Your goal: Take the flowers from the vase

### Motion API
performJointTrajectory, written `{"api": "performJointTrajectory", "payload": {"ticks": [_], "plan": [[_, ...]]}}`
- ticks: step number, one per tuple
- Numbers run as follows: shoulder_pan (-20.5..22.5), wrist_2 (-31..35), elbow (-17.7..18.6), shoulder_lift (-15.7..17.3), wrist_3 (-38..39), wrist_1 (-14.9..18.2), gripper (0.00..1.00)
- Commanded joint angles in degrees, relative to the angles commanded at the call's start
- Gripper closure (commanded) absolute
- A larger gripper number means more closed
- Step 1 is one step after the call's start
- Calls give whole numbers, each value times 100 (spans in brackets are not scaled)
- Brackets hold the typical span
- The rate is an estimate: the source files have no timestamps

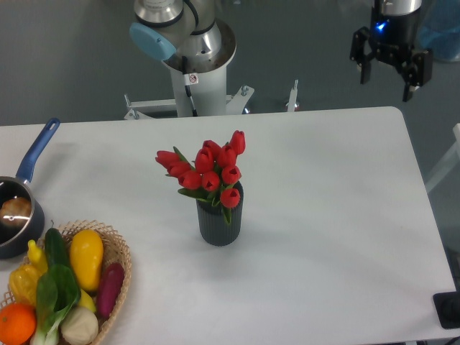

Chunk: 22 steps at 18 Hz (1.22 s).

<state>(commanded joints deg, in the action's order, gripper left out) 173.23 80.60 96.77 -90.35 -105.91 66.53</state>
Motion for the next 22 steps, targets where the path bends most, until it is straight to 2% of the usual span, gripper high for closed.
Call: {"api": "performJointTrajectory", "payload": {"ticks": [8,11,17,20,22], "plan": [[-70,-228,17,0,70,-53,0],[0,-701,149,-26,79,-44,0],[395,-2020,667,-18,88,-35,0],[334,-2118,861,-9,228,-26,0],[247,-2406,949,-26,438,-26,0]]}}
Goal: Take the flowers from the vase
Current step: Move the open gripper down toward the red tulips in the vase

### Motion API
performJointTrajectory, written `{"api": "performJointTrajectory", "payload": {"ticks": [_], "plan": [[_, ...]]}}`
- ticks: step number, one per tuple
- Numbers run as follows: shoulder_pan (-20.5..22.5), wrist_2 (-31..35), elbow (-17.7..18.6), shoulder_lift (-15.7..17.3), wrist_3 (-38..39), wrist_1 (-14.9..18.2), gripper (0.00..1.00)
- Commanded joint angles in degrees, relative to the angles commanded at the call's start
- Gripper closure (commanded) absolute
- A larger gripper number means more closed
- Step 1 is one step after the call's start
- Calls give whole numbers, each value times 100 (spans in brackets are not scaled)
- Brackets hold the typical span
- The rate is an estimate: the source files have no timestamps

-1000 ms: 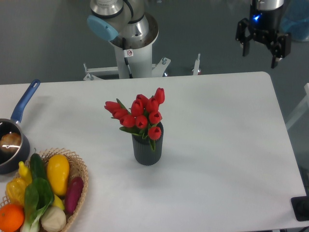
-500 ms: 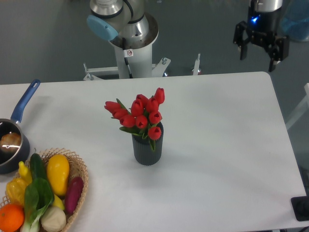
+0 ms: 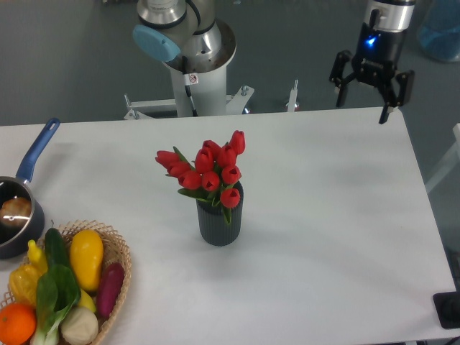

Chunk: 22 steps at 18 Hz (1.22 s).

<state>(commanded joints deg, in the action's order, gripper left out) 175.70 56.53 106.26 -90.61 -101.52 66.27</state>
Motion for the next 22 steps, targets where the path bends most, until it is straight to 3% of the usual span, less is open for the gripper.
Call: {"api": "performJointTrajectory", "payload": {"ticks": [5,14,18,20,22], "plan": [[-483,-336,53,-254,98,0,0],[-756,-713,44,-527,159,44,0],[-555,-722,-35,-633,168,684,0],[-528,-827,-35,-633,203,800,0],[-519,-1614,-52,-790,596,809,0]]}}
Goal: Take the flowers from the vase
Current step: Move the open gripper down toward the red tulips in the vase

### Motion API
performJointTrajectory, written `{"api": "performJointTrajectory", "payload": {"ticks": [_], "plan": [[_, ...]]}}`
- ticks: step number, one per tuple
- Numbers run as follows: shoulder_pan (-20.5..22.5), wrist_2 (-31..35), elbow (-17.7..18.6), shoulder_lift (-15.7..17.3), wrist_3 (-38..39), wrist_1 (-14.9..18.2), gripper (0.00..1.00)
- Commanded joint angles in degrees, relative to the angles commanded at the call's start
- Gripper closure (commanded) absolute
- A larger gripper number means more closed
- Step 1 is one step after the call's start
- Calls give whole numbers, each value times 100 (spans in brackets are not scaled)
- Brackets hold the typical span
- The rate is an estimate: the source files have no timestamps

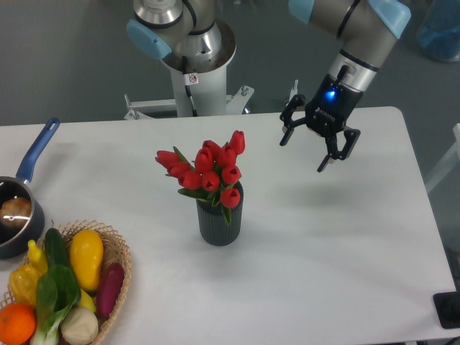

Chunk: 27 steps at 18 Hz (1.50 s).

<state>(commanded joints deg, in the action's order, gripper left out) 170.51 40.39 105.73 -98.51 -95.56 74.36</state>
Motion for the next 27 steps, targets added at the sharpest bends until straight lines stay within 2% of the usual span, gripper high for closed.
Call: {"api": "performJointTrajectory", "payload": {"ticks": [1,5,11,14,21,27], "plan": [[9,-318,0,-53,159,-9,0],[-17,-444,-53,-80,240,0,0],[-53,-383,-97,-89,222,-53,0],[-105,-392,-88,-203,187,-62,0],[35,-339,-158,-195,187,-44,0],[0,-146,-70,-142,239,35,0]]}}
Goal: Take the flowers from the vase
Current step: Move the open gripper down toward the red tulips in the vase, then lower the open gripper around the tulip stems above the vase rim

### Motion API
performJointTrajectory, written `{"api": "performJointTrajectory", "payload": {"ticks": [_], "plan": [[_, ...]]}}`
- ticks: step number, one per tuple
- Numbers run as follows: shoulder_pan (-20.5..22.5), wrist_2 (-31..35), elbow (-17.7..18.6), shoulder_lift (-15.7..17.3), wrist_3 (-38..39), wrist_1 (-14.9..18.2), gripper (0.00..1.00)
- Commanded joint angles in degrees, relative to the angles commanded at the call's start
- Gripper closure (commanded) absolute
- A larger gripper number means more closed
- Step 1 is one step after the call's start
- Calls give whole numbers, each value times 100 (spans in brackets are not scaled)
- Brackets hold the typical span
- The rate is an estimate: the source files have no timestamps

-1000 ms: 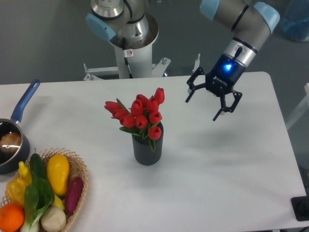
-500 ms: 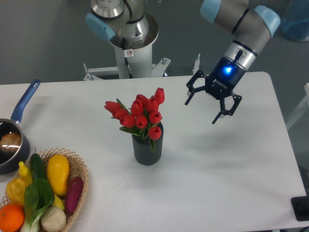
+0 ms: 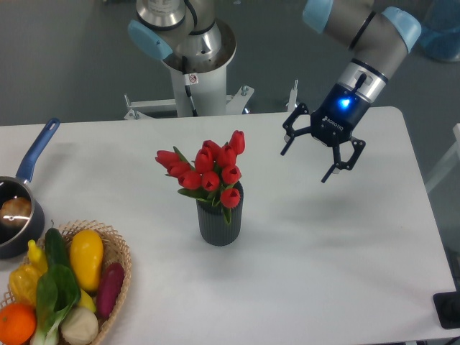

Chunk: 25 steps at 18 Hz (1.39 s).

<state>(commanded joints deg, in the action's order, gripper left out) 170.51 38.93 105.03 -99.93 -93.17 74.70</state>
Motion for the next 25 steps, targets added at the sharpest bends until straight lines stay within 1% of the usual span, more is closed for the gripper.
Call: {"api": "performJointTrajectory", "payload": {"ticks": [4,6,7,8,10,12,14,16,20,25], "plan": [[-96,79,-9,237,-17,316,0],[-132,79,17,386,-26,579,0],[-149,79,18,439,-35,659,0],[-202,71,9,509,-35,677,0],[-316,71,9,528,-35,677,0],[-334,79,-26,554,-9,695,0],[-377,79,0,580,-17,791,0],[-465,79,0,606,-17,809,0],[-466,71,0,694,9,809,0],[-264,1,-26,853,18,809,0]]}}
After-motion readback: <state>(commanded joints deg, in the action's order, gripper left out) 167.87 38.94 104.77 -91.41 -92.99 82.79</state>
